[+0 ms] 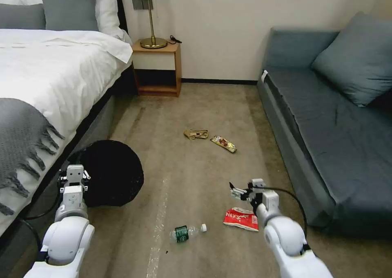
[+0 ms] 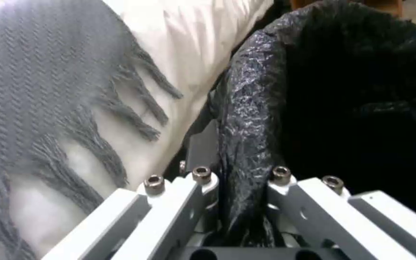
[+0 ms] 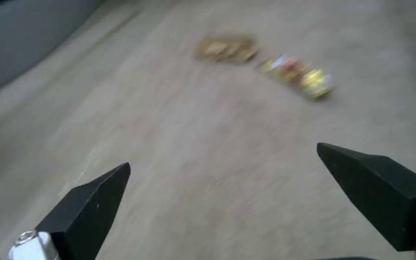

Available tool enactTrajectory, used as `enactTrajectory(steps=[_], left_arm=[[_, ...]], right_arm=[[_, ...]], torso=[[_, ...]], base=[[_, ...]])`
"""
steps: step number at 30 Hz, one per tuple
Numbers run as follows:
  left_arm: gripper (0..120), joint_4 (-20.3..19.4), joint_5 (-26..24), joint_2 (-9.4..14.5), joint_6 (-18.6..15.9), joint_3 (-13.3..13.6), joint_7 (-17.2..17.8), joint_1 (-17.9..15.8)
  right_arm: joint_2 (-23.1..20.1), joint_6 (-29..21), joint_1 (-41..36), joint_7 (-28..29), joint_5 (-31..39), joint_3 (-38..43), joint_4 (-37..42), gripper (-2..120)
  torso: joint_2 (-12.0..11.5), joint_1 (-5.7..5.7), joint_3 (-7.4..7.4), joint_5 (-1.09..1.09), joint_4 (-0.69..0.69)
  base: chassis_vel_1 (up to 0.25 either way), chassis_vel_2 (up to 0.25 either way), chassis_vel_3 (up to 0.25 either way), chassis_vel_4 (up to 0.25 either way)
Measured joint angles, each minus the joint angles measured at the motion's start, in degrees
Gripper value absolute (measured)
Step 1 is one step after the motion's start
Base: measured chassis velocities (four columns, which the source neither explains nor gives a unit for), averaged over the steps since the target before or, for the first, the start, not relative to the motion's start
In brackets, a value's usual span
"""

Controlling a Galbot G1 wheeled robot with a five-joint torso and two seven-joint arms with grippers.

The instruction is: Pick up the trash bin, then pick up the garbage on the floor and place it into the trash bin.

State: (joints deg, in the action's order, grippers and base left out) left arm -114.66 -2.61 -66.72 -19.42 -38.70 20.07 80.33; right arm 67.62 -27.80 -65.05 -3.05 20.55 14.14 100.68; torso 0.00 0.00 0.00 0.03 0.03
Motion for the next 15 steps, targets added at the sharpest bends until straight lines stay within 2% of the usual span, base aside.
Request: enactTrajectory(steps=[1, 2, 3, 5, 7, 8, 9, 11, 13, 15], left_arm=[[5, -0.11, 0.16, 0.21, -0.04, 0.15, -0.03, -0.13], [5, -0.44, 0.67, 0.50, -0.09, 0.44, -0.05, -0.31], [5, -0.44, 0.67, 0.50, -0.09, 0.44, -0.05, -0.31], [5, -0.91, 1.66, 0.53, -0.07, 0.60, -0.04, -0.27], [5, -1.24, 2.63, 0.40, 0.06, 0.65, 0.06, -0.14], [5, -1.25, 3.31, 0.05, 0.18, 0.70, 0.18, -0.06], [5, -1.25, 3.31, 0.05, 0.18, 0.70, 0.18, -0.06], [5, -1.28, 4.01, -0.55, 0.39, 0.77, 0.29, 0.23], [5, -1.28, 4.16, -0.75, 0.46, 0.80, 0.31, 0.31], [5, -1.33, 4.59, -1.45, 0.77, 0.95, 0.41, 0.67]], right_arm=[[-1.16, -0.46, 0.76, -0.50, 0.77, -0.90, -0.26, 100], [-4.65, -1.25, 3.18, -2.19, 2.29, -4.32, -1.30, 100], [-4.65, -1.25, 3.18, -2.19, 2.29, -4.32, -1.30, 100], [-7.79, -1.60, 6.33, -4.03, 3.68, -9.31, -3.03, 100], [-9.61, -1.81, 9.24, -5.79, 4.32, -14.44, -4.94, 100], [-10.42, -1.84, 11.87, -7.24, 4.41, -19.59, -6.75, 100], [-10.42, -1.84, 11.87, -7.24, 4.41, -19.59, -6.75, 100], [-10.31, -1.76, 15.30, -8.56, 4.17, -26.03, -9.22, 100], [-10.08, -1.72, 16.06, -8.89, 3.99, -27.36, -9.81, 100], [-8.39, -1.44, 19.28, -10.34, 2.95, -32.55, -12.35, 100]], torso=[[0.00, 0.00, 0.00, 0.01, 0.00], [0.00, 0.00, 0.00, -0.05, -0.02], [0.00, 0.00, 0.00, -0.05, -0.02], [0.00, 0.00, 0.00, -0.04, -0.04], [0.00, 0.00, 0.00, -0.02, -0.05], [0.00, 0.00, 0.00, -0.02, -0.03], [0.00, 0.00, 0.00, -0.02, -0.03], [0.00, 0.00, 0.00, -0.03, -0.02], [0.00, 0.00, 0.00, -0.03, -0.02], [0.00, 0.00, 0.00, -0.02, -0.02]], base=[[0.000, 0.000, 0.000, 0.000], [0.000, 0.000, 0.000, 0.000], [0.000, 0.000, 0.000, 0.000], [0.000, 0.000, 0.000, 0.000], [0.000, 0.000, 0.000, 0.000], [0.000, 0.000, 0.000, 0.000], [0.000, 0.000, 0.000, 0.000], [0.000, 0.000, 0.000, 0.000], [0.000, 0.000, 0.000, 0.000], [0.000, 0.000, 0.000, 0.000]])
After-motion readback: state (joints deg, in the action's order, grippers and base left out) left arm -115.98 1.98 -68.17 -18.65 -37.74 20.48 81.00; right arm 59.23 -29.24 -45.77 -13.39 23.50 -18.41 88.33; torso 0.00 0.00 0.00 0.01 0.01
